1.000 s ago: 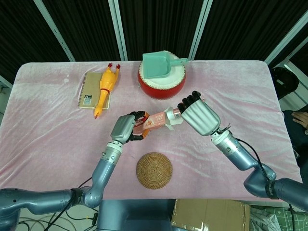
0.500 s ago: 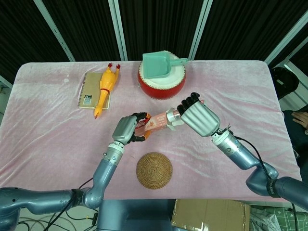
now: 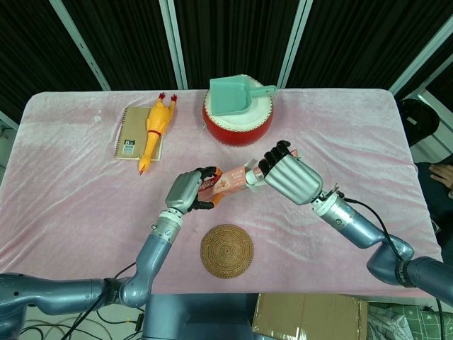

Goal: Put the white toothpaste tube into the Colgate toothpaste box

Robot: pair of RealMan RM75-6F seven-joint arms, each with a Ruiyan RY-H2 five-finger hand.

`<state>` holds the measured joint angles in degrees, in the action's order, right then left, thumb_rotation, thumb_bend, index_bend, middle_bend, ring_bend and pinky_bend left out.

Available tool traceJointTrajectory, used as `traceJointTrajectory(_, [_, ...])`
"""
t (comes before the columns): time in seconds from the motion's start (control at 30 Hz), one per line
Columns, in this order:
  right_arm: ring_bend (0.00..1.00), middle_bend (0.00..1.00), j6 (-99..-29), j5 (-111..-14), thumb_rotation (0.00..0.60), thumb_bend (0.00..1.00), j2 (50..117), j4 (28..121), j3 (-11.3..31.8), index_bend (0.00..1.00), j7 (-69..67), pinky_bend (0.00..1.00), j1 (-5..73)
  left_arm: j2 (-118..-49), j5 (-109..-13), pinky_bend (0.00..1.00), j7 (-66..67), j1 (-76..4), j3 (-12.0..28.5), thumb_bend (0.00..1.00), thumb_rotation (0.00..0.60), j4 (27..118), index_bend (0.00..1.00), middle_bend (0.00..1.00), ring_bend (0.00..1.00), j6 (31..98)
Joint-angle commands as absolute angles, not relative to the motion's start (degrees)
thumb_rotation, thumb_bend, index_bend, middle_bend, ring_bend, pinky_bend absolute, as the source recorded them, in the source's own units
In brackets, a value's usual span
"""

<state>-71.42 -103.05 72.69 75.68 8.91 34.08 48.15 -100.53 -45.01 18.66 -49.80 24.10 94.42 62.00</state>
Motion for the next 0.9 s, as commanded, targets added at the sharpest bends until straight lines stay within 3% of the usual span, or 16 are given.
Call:
traceJointTrajectory(0.03, [0.55,0.58,-71.7,-103.6,0.6,0.39,72.8,75.2,8.7,0.65,33.7,0.48,48.3,-100.4,-43.8,0.38,18.7,-49.9,24.3,0.43,0.6,94.9,0.38,0.33,0.26,61.9])
traceJointTrajectory(0.9, [0.47,0.5,-76.5,-107.7,0.6,0.39,74.7,71.4,7.7,0.61,30.6,0.41,48.3,-100.7,-38.0,0.38,19.1,-51.9,25.2,0.43,0.6,96.2,0.38,0.33,0.26,62.6])
